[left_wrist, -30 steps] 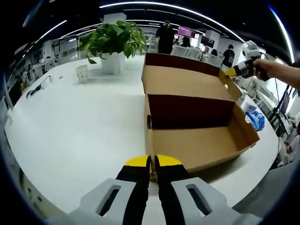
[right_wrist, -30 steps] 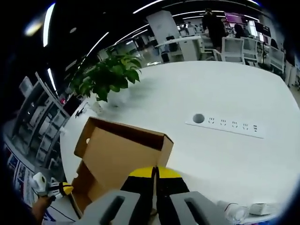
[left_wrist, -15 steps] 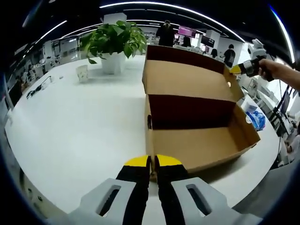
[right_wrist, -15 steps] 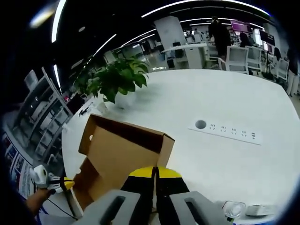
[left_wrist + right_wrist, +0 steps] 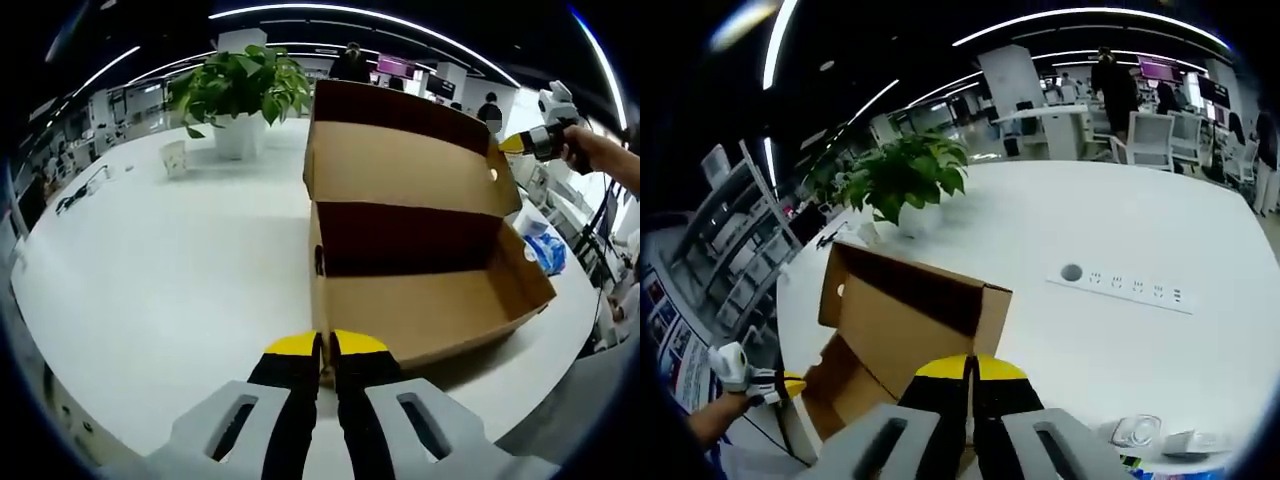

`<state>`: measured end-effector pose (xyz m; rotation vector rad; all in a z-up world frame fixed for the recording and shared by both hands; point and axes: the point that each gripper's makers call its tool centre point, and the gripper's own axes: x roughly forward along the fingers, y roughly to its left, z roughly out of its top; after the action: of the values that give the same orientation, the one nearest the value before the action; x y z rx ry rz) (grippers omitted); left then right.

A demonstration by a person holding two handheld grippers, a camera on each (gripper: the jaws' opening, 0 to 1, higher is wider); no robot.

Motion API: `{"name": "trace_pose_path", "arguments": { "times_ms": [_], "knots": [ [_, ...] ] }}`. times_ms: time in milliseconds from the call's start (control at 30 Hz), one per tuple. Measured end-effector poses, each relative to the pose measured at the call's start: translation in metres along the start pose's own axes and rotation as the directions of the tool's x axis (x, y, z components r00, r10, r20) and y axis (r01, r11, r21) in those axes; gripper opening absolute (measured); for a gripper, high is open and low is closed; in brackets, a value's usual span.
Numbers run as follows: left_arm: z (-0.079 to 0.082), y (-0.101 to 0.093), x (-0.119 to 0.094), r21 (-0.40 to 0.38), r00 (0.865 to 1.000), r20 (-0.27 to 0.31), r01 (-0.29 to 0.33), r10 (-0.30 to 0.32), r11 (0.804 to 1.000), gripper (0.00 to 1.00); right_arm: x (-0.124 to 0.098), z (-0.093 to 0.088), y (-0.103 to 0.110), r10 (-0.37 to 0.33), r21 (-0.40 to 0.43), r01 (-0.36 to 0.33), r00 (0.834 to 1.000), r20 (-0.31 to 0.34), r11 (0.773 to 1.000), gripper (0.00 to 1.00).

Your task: Operate the shoe box by opening the lid, removing the specified soft item, and placing it in the target area until the item is outside and the box remains undamaged.

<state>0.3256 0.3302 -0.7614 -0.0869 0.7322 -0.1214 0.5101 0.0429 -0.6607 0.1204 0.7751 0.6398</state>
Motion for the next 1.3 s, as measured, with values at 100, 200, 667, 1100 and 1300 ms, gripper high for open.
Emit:
{"name": "trace_pose_path", "arguments": {
  "times_ms": [100, 200, 667, 1100, 1300],
  "knots": [
    [0.0, 0.0, -0.001, -0.001, 1.0, 0.0, 0.003, -0.003, 1.0, 0.02, -0.002, -0.001, 0.001, -0.003, -0.024, 0.003, 1.0, 0.009, 1.0, 0.0],
    [-0.001, 0.0, -0.001, -0.002, 1.0, 0.0, 0.005, -0.005, 1.0, 0.02, -0.005, -0.002, 0.002, -0.011, -0.06, 0.012, 1.0, 0.019, 0.998, 0.0],
    [-0.001, -0.001, -0.002, 0.008, 1.0, 0.0, 0.007, -0.007, 1.0, 0.02, -0.022, -0.009, 0.011, 0.002, -0.093, 0.004, 0.998, 0.061, 0.996, 0.0],
    [-0.002, -0.003, -0.004, 0.019, 1.0, 0.001, 0.013, -0.013, 1.0, 0.02, -0.039, -0.02, 0.023, 0.004, -0.114, 0.01, 0.992, 0.126, 0.993, 0.0],
    [-0.002, -0.003, -0.004, 0.022, 1.0, 0.0, 0.021, -0.021, 1.0, 0.03, -0.045, -0.026, 0.029, -0.006, -0.121, 0.026, 0.987, 0.158, 0.992, 0.0]
  ]
}}
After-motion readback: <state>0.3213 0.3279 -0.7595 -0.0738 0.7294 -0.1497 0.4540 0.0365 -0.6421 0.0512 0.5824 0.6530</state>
